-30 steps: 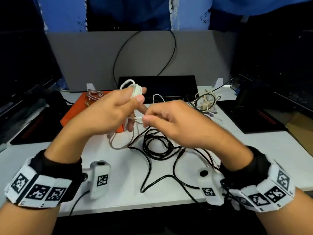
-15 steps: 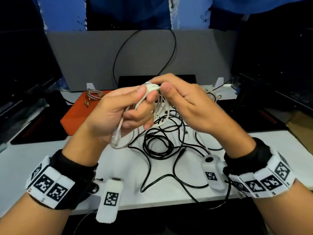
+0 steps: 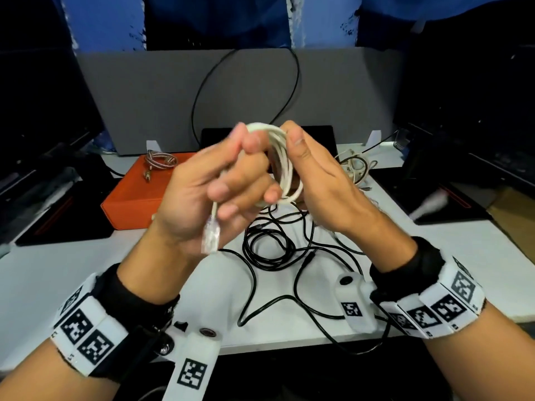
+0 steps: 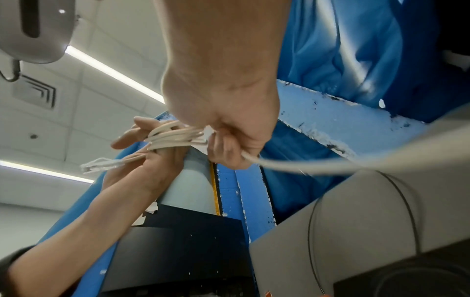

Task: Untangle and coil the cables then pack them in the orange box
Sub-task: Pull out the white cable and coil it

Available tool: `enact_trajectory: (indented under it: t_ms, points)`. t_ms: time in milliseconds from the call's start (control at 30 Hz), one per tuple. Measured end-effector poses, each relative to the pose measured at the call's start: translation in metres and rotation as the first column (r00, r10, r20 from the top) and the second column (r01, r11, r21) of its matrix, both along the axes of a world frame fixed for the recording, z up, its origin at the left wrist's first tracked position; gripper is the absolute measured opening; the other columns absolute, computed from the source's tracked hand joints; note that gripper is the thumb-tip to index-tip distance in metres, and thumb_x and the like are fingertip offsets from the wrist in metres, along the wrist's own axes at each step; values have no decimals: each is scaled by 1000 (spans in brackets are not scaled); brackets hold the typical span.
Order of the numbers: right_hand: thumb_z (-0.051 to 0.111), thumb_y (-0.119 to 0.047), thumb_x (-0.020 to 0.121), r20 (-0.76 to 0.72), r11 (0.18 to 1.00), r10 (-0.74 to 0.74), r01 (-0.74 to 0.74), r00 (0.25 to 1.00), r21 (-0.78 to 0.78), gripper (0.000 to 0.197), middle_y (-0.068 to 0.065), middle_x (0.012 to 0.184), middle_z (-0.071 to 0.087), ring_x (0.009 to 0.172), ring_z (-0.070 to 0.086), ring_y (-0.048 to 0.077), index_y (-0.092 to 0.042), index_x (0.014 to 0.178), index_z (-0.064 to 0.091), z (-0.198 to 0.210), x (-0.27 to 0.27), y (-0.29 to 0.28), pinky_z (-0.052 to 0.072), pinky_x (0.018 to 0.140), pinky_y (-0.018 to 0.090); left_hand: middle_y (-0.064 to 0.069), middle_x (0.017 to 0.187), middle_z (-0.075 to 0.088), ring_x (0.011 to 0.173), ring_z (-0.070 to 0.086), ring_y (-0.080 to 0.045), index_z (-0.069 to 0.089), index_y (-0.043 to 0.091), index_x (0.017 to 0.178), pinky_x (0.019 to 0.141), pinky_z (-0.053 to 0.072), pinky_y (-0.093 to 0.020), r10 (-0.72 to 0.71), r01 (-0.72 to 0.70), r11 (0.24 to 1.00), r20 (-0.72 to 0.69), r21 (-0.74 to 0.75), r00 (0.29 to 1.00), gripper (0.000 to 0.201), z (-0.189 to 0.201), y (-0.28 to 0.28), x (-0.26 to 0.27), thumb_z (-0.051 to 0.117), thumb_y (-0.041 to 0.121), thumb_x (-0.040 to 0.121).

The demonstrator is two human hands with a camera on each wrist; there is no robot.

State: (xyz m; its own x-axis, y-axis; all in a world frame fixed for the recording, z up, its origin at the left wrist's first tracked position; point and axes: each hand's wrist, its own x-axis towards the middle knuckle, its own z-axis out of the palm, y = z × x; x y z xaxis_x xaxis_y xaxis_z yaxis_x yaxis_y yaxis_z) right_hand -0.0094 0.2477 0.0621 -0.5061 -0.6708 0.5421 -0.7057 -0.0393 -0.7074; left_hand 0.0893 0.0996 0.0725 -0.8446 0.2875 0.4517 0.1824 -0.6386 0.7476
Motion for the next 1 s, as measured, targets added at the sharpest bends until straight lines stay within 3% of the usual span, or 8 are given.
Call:
enact_trajectory:
  t_ms: [100,200,233,267,400,567,733,1000]
  points:
    - [16,-61,105,66,981,-20,7,998,195,61,-18,65,41,60,41,-3,-17,115,57,-8,-3,-1,36,60,11,0,53,57,48,58,-11,54,-7,124,81,52,-27,173,-167,977,-33,129,984,47,14,-13,3,21,24,112]
    - [22,-54,109,-94,899,28,17,995,438,45,-16,79,57,77,55,1,-28,118,57,-14,5,-7,50,77,29,-1,68,53,68,68,-10,40,-12,138,87,53,-27,493,-484,866,-53,127,869,47,24,-25,5,23,25,114]
    - [25,-50,110,-115,881,68,-6,991,472,35,-8,82,60,80,58,8,-32,110,54,-16,10,-10,50,79,37,3,69,54,73,69,-10,60,-12,125,90,51,-29,614,-612,789,-87,51,784,52,24,-26,5,26,25,114]
    - [27,-47,111,-127,867,108,-31,986,497,27,-2,82,60,79,59,13,-34,104,50,-18,16,-13,49,78,40,6,67,58,77,71,-13,59,0,98,94,49,-32,700,-715,697,-162,-55,695,42,23,-25,4,29,26,113]
    - [32,-44,111,-199,801,183,-28,963,598,16,-1,75,56,74,57,16,-32,103,38,-16,34,-16,47,76,44,2,72,73,71,72,-17,68,27,97,91,49,-33,737,-859,271,-481,-434,475,34,8,-15,-2,38,25,111]
    - [46,-44,107,-334,829,134,80,933,554,25,-16,60,55,59,50,-1,-33,85,51,9,27,3,36,58,22,4,85,72,86,67,-25,63,10,102,81,51,-45,389,-654,-345,-737,-673,553,48,-2,-18,-3,31,47,100]
    - [73,-44,92,-301,969,-19,92,953,228,32,-14,57,51,55,45,7,-19,75,61,22,14,15,33,52,21,-5,61,34,54,30,-20,44,12,75,47,28,-33,424,-448,371,-280,-813,861,39,2,-18,4,40,38,103]
    - [47,-31,109,-103,999,-8,4,995,-44,23,-5,69,43,61,37,11,-11,100,54,22,2,19,33,59,30,4,53,25,46,26,-18,71,13,99,58,37,-50,251,-313,702,-189,-639,949,38,-1,-17,3,39,34,103]
